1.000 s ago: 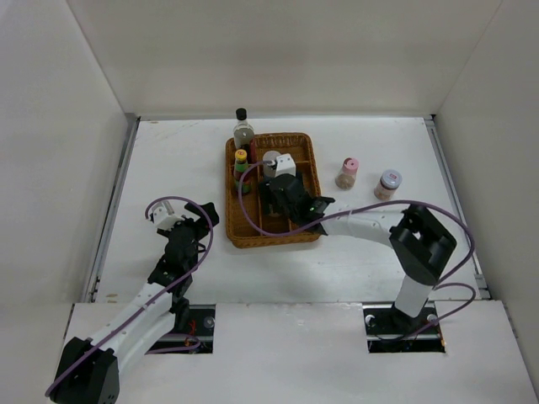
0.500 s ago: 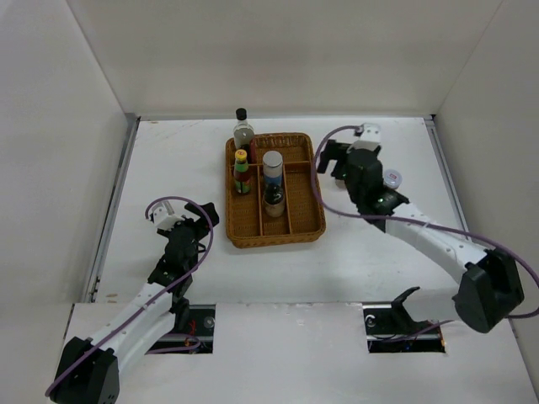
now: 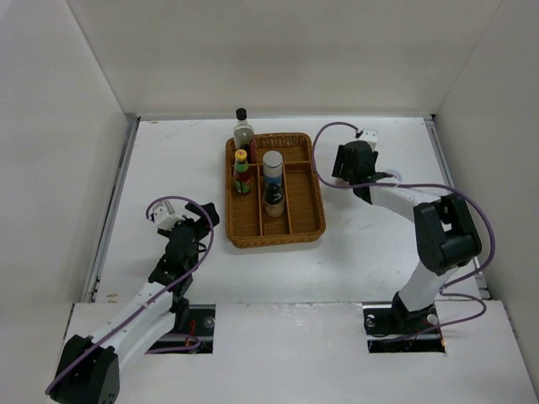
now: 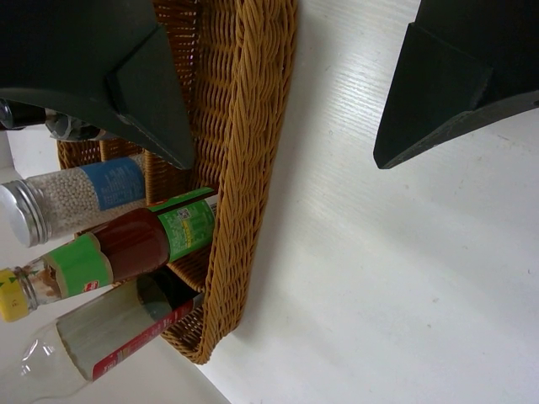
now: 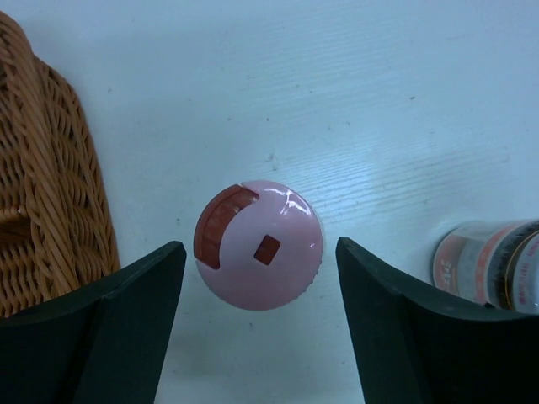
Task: Organize the condiment bottles
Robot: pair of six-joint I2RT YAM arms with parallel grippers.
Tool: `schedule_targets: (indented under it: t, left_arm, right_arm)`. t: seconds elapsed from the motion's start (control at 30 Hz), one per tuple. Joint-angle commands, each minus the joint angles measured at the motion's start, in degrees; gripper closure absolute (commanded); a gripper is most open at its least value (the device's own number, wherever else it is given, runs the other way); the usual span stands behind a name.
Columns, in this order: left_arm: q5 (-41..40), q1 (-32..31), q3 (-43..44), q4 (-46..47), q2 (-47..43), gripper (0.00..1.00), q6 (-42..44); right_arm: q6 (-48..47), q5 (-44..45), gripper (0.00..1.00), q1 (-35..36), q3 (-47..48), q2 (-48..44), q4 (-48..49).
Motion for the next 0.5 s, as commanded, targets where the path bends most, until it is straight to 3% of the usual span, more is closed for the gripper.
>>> schedule_targets:
  t: [0.0, 0.2, 0.47]
  left_arm:
    - [-0.2, -0.3, -0.3, 3.1, -0.2, 0.11, -0.3]
    - [-0.2, -0.6, -0.2, 3.5, 0.3, 0.11, -0.3]
    - [-0.2, -0.7, -0.2, 3.7, 0.8, 0.11, -0.3]
  right_arm:
    - [-0.2, 0.6, 0.28, -0.1, 3.3, -0.1, 4.4]
    - [-4.4, 4.6, 0.49, 0.7, 4.2, 0.1, 6.6]
    - [-4.8, 3.5, 0.49, 9.0, 3.2, -9.4, 6.4]
